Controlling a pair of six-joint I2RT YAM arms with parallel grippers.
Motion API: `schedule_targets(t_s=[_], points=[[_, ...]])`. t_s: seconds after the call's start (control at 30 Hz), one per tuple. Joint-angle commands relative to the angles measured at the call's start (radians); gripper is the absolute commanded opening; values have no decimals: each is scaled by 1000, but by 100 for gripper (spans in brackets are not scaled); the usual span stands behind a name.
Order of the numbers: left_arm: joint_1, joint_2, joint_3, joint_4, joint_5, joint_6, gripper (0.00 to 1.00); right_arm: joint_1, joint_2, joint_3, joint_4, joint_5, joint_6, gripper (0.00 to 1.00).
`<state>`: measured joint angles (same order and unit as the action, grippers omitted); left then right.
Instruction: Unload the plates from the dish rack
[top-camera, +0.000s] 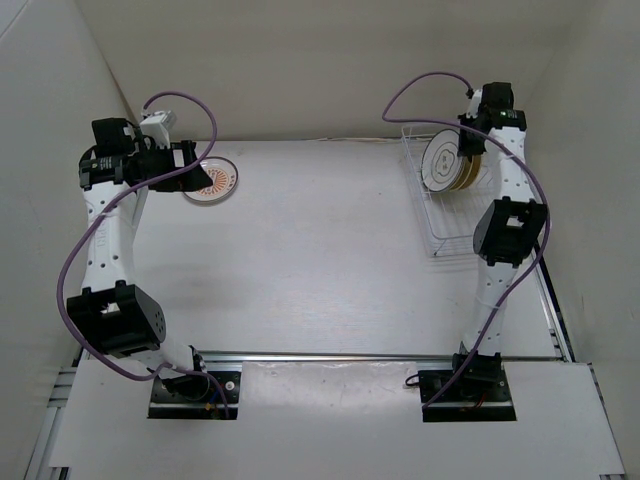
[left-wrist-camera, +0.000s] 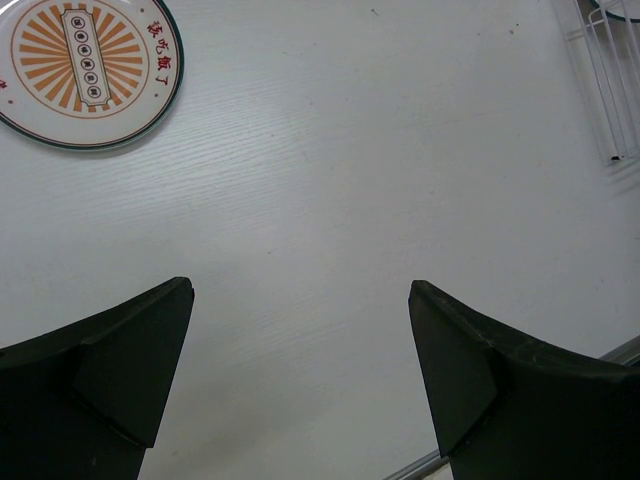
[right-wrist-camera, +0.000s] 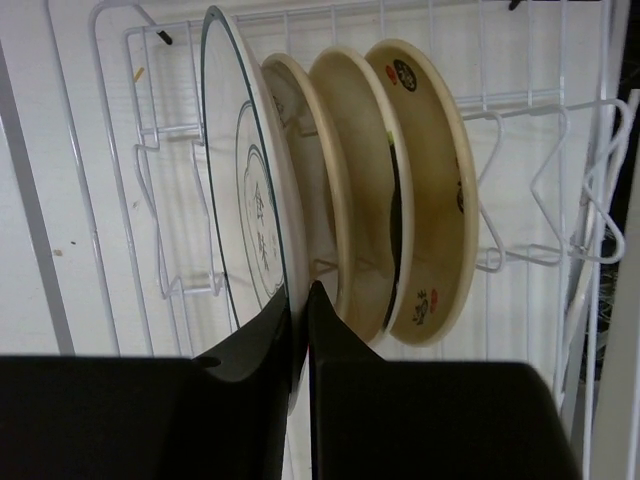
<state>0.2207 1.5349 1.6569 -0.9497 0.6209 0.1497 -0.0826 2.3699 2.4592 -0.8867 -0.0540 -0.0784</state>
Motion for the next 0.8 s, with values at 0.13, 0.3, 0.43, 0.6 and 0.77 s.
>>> schedule_targets(t_s=[0.13,0.3,0.43,0.6,0.77], points=[[3,-42,-25,11,52,-4,100,27,-283,-99,178,101,80,0],[3,-42,-25,29,74,-22,100,56,-359,-106,201,258,68,0],[3,-42,-34,51,105,-71,100,75,-419,-137,210,312,58,0],[3,-9,-52,62,264,-145,100,86,-526,-303,147,-236,92,0],[3,62,-62,71,473,-208,100,111,-549,-506,132,-827,157,0]])
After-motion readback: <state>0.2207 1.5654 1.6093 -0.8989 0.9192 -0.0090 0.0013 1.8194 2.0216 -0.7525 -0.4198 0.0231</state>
